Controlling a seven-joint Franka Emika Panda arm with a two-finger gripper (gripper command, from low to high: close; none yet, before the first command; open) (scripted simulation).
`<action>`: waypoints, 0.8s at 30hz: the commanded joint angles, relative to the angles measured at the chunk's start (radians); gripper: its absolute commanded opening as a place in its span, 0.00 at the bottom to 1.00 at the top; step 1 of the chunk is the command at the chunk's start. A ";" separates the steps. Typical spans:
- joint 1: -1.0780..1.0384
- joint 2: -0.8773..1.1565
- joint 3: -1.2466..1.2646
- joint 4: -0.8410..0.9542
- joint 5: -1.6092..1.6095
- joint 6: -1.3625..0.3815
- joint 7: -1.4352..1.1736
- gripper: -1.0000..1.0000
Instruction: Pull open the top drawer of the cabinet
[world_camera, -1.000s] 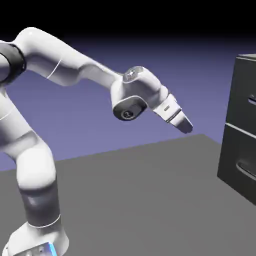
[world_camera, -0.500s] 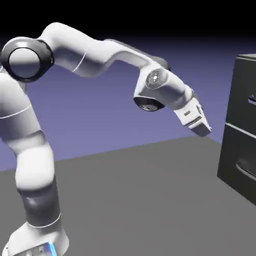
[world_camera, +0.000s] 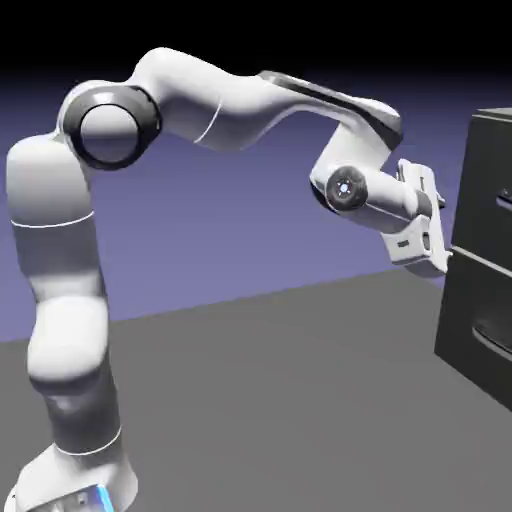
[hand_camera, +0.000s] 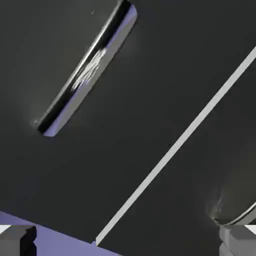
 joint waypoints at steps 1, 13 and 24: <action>-0.004 0.014 0.003 0.019 0.044 -0.004 -0.020 0.50; -0.056 0.183 0.038 0.246 0.565 -0.049 -0.264 0.50; -0.099 0.320 0.067 0.429 0.988 -0.085 -0.461 0.50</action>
